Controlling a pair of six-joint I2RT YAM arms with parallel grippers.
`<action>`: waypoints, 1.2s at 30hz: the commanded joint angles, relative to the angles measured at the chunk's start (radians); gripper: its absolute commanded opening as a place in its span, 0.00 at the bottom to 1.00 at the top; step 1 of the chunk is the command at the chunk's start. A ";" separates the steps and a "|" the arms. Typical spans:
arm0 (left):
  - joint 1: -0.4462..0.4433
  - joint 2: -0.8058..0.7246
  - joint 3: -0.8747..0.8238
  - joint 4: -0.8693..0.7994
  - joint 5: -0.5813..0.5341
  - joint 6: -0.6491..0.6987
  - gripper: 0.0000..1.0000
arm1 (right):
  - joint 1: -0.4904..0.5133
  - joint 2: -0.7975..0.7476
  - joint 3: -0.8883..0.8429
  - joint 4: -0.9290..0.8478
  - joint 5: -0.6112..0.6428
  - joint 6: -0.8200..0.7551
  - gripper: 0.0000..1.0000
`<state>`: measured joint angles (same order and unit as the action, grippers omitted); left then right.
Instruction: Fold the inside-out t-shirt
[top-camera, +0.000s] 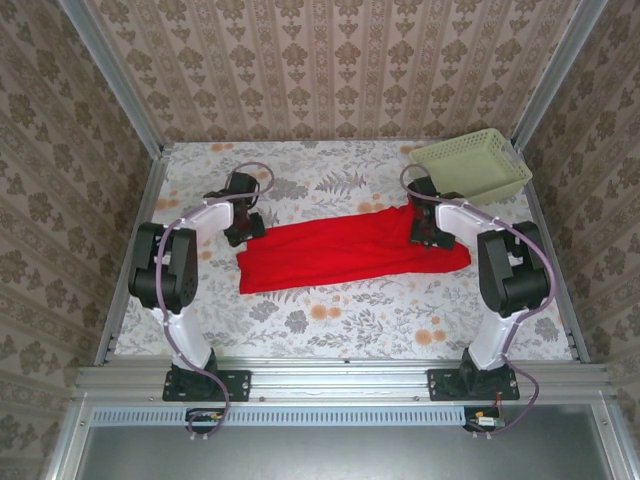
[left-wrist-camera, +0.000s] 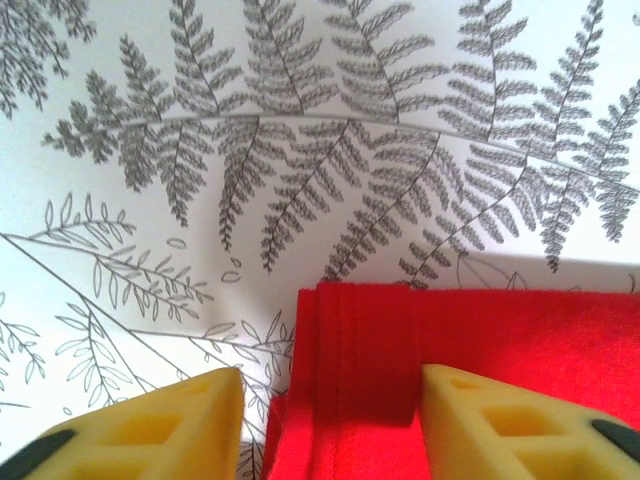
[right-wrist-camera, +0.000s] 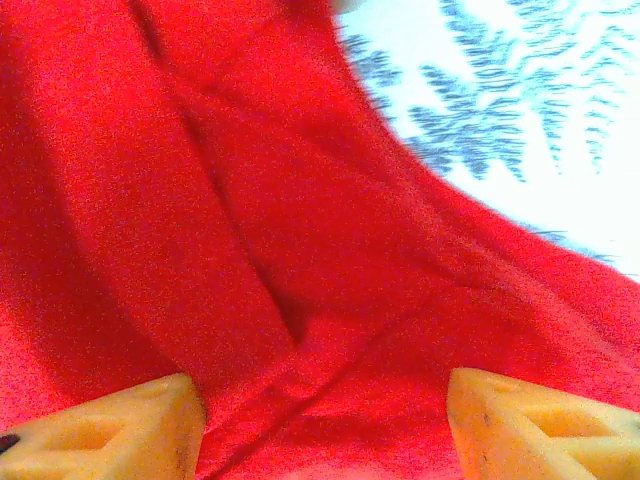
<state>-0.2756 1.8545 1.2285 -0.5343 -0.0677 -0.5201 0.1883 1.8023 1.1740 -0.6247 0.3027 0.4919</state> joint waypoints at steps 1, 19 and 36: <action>0.002 0.039 0.041 -0.039 -0.034 0.027 0.42 | -0.037 -0.052 -0.008 0.022 -0.019 -0.024 0.68; 0.062 0.070 0.027 -0.058 -0.050 0.037 0.10 | -0.098 0.026 0.012 0.030 -0.056 -0.042 0.61; 0.124 0.035 -0.015 -0.071 -0.056 0.025 0.02 | -0.092 -0.113 -0.074 0.056 -0.076 -0.019 0.00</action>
<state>-0.1761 1.9045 1.2430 -0.5457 -0.0860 -0.4934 0.0956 1.7584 1.1172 -0.5598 0.1940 0.4595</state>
